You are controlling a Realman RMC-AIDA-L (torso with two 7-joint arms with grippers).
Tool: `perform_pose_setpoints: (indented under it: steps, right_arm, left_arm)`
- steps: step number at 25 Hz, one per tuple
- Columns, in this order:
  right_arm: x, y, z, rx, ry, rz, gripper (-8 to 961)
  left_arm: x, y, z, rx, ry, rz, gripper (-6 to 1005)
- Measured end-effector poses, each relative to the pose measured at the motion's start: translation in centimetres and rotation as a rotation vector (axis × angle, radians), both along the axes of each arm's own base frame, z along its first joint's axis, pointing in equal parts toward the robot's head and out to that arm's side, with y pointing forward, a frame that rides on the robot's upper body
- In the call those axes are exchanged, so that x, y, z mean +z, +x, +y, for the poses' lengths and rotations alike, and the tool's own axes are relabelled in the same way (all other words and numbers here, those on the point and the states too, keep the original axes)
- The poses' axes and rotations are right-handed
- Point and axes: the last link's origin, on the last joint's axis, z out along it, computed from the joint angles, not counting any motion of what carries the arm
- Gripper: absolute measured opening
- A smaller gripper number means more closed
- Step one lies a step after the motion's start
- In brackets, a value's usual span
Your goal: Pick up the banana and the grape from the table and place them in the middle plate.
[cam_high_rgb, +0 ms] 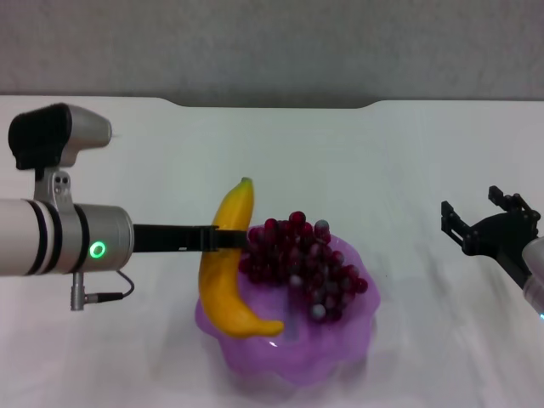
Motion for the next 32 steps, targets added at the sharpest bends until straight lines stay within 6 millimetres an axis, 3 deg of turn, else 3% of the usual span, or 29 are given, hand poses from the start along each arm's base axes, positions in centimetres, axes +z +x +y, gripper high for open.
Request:
perform_pose_setpoints:
  steps: [4, 13, 21, 29, 32]
  right_arm:
    - [-0.1, -0.4, 0.2, 0.01, -0.002, 0.006, 798]
    - [-0.1, -0.2, 0.0, 0.001, -0.001, 0.008, 798]
    - [-0.1, 0.1, -0.1, -0.006, 0.0, 0.005, 798]
    - [0.0, 0.2, -0.1, -0.009, 0.0, 0.002, 798]
    - [0.0, 0.2, -0.2, -0.01, -0.001, 0.001, 798]
  left_arm:
    - [-0.7, -1.6, 0.3, 0.054, 0.018, 0.003, 500]
    - [-1.6, -3.0, -0.2, 0.126, 0.045, -0.094, 501]
    - [-1.9, -3.1, -0.6, 0.109, 0.043, -0.127, 502]
    - [-2.3, -2.4, -0.8, 0.071, 0.038, -0.147, 758]
    - [-1.0, -2.6, -0.7, 0.027, 0.097, -0.137, 809]
